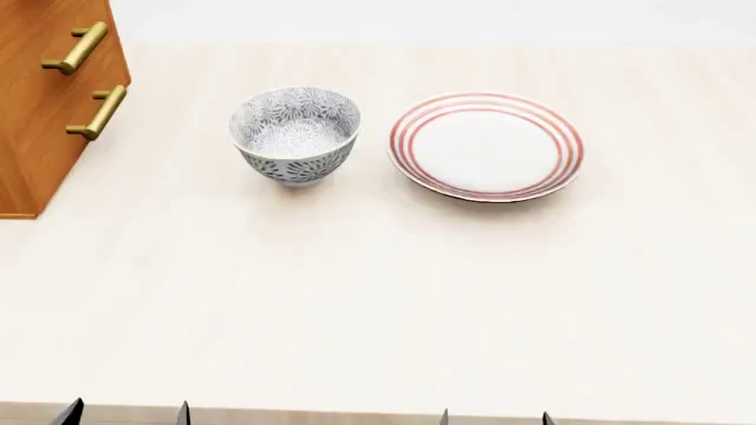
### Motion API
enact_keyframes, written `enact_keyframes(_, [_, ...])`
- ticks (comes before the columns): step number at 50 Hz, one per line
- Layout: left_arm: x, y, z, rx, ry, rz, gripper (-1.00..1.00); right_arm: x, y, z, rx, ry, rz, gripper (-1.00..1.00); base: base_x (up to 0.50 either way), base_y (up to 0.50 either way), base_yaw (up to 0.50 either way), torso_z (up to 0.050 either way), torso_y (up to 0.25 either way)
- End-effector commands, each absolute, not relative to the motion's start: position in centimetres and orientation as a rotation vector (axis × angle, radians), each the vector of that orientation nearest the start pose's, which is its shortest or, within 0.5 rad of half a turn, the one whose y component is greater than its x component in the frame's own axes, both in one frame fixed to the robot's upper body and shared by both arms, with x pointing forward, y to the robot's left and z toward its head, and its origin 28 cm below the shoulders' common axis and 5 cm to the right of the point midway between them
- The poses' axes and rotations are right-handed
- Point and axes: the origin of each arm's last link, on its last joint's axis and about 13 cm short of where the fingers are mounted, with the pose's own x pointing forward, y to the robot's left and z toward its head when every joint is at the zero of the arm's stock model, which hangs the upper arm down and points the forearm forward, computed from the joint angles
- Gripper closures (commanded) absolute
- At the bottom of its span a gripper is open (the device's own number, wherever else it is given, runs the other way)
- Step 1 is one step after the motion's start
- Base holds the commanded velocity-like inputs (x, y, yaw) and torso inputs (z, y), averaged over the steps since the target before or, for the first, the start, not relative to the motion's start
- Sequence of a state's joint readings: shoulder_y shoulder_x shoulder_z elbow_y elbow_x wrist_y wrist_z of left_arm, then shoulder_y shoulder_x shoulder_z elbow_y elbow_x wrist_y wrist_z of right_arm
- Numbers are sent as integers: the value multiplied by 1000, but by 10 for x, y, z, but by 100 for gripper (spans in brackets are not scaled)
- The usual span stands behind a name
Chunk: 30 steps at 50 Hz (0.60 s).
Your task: Open the top drawer of the cabinet.
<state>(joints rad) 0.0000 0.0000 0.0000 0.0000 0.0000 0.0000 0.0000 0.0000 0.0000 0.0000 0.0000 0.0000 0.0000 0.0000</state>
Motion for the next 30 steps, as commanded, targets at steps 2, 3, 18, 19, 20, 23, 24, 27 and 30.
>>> enact_keyframes(2, [211, 205, 7, 8, 20, -4, -100, 210, -95, 10, -27, 9, 8, -100, 0, 0, 0, 0, 0])
enact_keyframes(3, [211, 205, 7, 5, 19, -5, -100, 211, -95, 10, -28, 11, 9, -100, 0, 0, 0, 0, 0])
enact_keyframes(18, [211, 204, 6, 34, 30, -4, -100, 210, -94, 9, -31, 13, 17, -100, 0, 0, 0, 0, 0])
enact_keyframes(19, [211, 204, 6, 33, 30, -4, -100, 210, -94, 8, -31, 12, 17, -100, 0, 0, 0, 0, 0])
enact_keyframes(20, [211, 204, 6, 32, 30, -4, -100, 210, -94, 8, -31, 12, 17, -100, 0, 0, 0, 0, 0])
enact_keyframes(23, [211, 204, 5, 33, 29, -3, -100, 210, -94, 8, -31, 12, 16, -100, 0, 0, 0, 0, 0])
enact_keyframes(24, [212, 204, 5, 35, 30, -3, -100, 210, -94, 8, -31, 12, 17, -100, 0, 0, 0, 0, 0])
enact_keyframes(27, [212, 204, 5, 37, 36, -4, -100, 211, -94, 9, -31, 13, 16, -100, 0, 0, 0, 0, 0])
enact_keyframes(30, [211, 204, 6, 36, 36, -4, -100, 211, -94, 8, -30, 13, 17, -100, 0, 0, 0, 0, 0])
